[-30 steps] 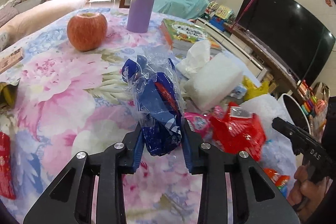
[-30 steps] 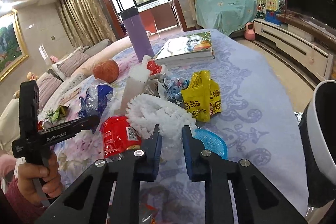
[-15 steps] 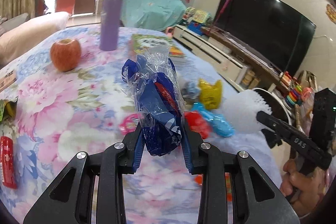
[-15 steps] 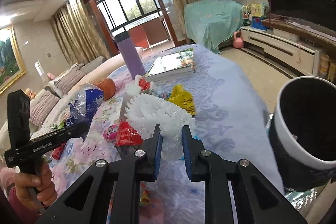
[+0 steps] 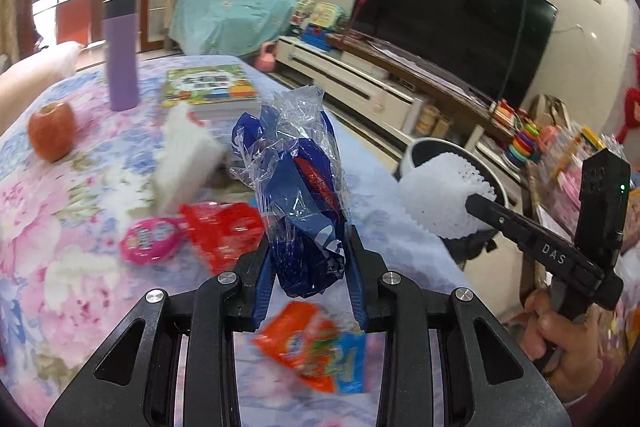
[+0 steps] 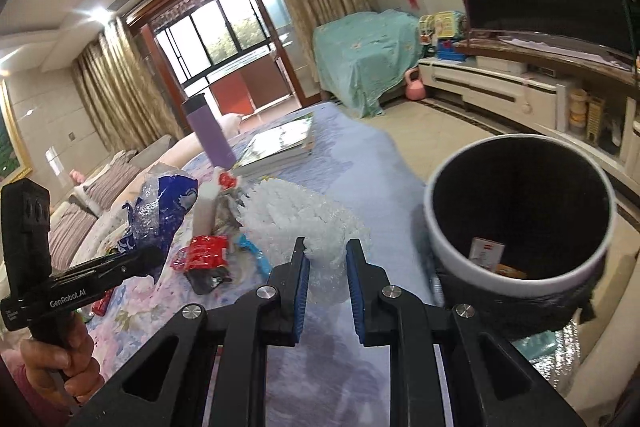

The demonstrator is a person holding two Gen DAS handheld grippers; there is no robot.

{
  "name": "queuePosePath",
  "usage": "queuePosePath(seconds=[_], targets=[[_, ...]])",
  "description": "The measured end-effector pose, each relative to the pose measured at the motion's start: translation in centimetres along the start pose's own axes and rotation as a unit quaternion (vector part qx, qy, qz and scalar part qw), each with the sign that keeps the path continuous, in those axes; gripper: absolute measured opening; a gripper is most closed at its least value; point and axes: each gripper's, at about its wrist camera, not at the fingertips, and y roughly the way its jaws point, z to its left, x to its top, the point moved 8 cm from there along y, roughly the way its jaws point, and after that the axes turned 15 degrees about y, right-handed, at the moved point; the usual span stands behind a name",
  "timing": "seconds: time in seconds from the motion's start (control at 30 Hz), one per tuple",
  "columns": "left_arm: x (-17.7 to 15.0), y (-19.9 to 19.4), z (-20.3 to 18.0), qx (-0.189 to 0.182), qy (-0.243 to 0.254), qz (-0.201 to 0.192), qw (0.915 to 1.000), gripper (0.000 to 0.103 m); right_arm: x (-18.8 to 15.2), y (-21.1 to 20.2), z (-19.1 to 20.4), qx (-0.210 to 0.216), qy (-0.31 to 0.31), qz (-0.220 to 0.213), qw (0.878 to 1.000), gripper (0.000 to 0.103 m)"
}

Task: Collect trash
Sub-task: 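Carry the foam net and blue bag over the bin and release both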

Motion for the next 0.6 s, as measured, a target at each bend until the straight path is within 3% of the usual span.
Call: queuePosePath(seconds=[0.37, 0.6], targets=[[1.5, 2.8, -6.6, -0.047, 0.050, 0.018, 0.9975, 0.030, 1.3, -2.5, -4.6, -0.029, 0.033, -0.025, 0.999, 0.018], [1.8, 4.0, -8.7, -0.060, 0.066, 0.028, 0.9956, 0.030, 2.0, -3.8, -6.8, -0.040, 0.047, -0.036, 0.997, 0.018]])
